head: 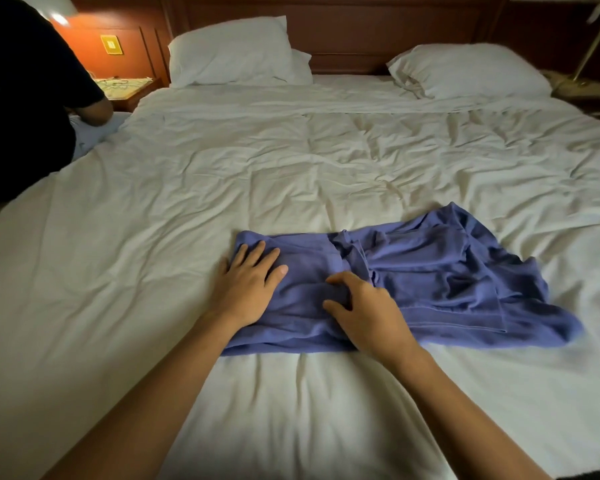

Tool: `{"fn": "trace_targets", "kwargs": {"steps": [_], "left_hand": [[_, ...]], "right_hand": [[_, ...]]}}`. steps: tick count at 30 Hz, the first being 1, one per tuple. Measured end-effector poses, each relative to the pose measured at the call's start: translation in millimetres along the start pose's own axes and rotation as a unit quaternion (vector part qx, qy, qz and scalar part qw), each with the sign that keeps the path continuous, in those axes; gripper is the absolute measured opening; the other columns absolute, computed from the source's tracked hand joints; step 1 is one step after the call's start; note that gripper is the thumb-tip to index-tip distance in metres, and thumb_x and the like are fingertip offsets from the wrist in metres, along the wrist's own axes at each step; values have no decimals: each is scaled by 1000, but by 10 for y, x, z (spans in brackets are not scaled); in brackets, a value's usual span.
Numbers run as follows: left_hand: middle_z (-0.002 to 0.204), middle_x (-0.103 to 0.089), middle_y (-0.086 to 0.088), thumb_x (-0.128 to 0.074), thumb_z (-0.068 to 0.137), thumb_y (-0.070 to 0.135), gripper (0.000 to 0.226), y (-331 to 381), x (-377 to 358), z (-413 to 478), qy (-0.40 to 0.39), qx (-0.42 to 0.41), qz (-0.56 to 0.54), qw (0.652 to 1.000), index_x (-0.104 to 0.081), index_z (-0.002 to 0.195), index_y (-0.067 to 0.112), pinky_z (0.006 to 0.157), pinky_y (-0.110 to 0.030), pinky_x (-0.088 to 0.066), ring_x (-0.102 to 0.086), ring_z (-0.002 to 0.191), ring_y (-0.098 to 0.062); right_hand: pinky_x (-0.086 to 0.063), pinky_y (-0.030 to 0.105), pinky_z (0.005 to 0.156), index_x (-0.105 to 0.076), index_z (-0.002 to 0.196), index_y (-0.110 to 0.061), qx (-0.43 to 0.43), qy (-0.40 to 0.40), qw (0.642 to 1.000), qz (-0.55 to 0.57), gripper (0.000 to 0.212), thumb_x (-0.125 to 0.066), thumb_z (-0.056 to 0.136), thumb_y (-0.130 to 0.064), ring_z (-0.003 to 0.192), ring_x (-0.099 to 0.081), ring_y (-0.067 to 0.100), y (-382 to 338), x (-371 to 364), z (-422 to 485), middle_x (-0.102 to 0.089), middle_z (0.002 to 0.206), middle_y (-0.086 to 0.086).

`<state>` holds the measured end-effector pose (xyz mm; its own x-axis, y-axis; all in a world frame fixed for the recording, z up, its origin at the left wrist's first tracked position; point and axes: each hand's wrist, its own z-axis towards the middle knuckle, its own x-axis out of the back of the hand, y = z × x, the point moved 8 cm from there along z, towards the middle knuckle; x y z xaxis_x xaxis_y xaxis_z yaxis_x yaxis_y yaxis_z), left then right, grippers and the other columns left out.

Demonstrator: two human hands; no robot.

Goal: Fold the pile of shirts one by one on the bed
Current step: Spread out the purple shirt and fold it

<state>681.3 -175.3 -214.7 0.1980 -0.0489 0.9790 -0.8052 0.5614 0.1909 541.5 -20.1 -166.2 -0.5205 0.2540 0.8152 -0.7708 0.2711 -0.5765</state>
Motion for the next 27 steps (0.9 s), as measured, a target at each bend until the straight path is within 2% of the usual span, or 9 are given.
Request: {"fn": "trace_targets", "kwargs": {"steps": [3, 6, 9, 13, 16, 18, 21, 24, 27], "left_hand": [[167, -9, 7, -25, 104, 52, 56, -3, 16, -56, 13, 7, 2, 1000, -22, 157, 35, 121, -52, -10, -4, 154, -23], [168, -6, 7, -25, 104, 53, 58, 18, 26, -94, 5, -2, 20, 1000, -17, 158, 36, 120, -54, -6, 1, 154, -23], [168, -2, 8, -24, 103, 55, 61, 24, -15, -106, -25, -11, 30, 999, -11, 159, 35, 120, -57, -3, 5, 154, -23], [168, -2, 6, -19, 104, 52, 59, 9, -57, -50, -61, -8, 37, 997, -9, 159, 33, 120, -59, -6, 3, 154, -26], [168, -3, 5, -21, 106, 47, 56, 34, -94, -23, -59, -16, 70, 996, -12, 159, 33, 120, -59, -12, -4, 154, -29], [168, -3, 8, -23, 106, 49, 55, -13, -96, -24, -47, 14, 36, 998, -12, 159, 37, 121, -55, -11, -5, 154, -28], [167, -2, 13, -22, 105, 52, 55, -20, -128, -22, -27, 24, 38, 999, -11, 158, 42, 122, -52, -10, -4, 154, -25], [167, -1, 14, -20, 105, 53, 55, -23, -147, 14, -47, 37, 43, 997, -10, 157, 43, 121, -58, -7, -2, 154, -25], [165, -18, 6, -18, 104, 48, 50, 70, -81, 108, -76, 41, 80, 993, -26, 153, 39, 114, -69, -6, -12, 151, -34]], "right_hand": [[-39, 14, 57, -66, 99, -26, -11, 67, 991, 113, 10, -66, 92, -19, 55, -51, 5, 140, 191, -15, -48, 52, -10], [-39, 11, 58, -70, 96, -27, 11, 23, 997, 72, 16, -64, 91, -13, 55, -51, 3, 171, 219, -103, -46, 51, -10], [-38, 18, 62, -72, 99, -26, 9, -48, 996, -72, 17, -58, 92, -18, 75, -60, 8, 206, 168, -104, -59, 72, -11], [-46, 40, 86, -69, 118, -22, 68, 111, 987, -95, 29, -55, 95, -33, 108, -55, 35, -145, 329, 211, -58, 115, 13], [-21, 48, 118, -35, 153, -29, 94, -9, 985, -148, 54, -36, 102, -50, 149, -20, 29, -259, -154, 604, -28, 160, 9], [-1, 53, 122, -18, 157, -34, 63, -100, 972, -203, 62, -22, 102, -60, 153, 0, 25, -62, -453, 768, -9, 166, 4], [6, 59, 119, -11, 159, -30, 6, -111, 964, -242, 78, -12, 94, -74, 153, 1, 27, 268, -504, 882, -8, 166, 4], [-3, 58, 119, -25, 156, -24, 13, -142, 962, -234, 77, -17, 96, -71, 152, -13, 27, 351, -401, 893, -20, 164, 3], [-41, 48, 102, -62, 127, -26, 49, -71, 985, -148, 44, -42, 99, -54, 125, -52, 29, 418, 82, 845, -61, 132, 5]]}}
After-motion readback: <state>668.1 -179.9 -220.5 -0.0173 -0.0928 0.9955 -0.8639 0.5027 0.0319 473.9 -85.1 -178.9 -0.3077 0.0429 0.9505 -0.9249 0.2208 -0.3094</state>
